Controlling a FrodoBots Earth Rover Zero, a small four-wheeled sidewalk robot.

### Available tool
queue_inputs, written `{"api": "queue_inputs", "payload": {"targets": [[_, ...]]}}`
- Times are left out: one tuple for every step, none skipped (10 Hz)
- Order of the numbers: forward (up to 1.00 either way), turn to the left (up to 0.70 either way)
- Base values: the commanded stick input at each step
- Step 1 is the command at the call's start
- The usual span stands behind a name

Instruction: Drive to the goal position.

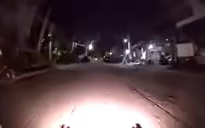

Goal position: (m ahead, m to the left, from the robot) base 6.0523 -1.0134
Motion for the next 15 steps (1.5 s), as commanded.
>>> {"api": "queue_inputs", "payload": {"targets": [[0.85,0.00],[0.85,0.00],[0.85,0.00],[0.85,0.00],[0.85,0.00],[0.85,0.00],[0.85,0.00],[0.85,-0.28],[0.85,-0.32],[0.85,-0.34],[0.85,-0.11],[0.85,0.00],[0.85,0.00],[0.85,0.00],[0.85,0.00]]}}
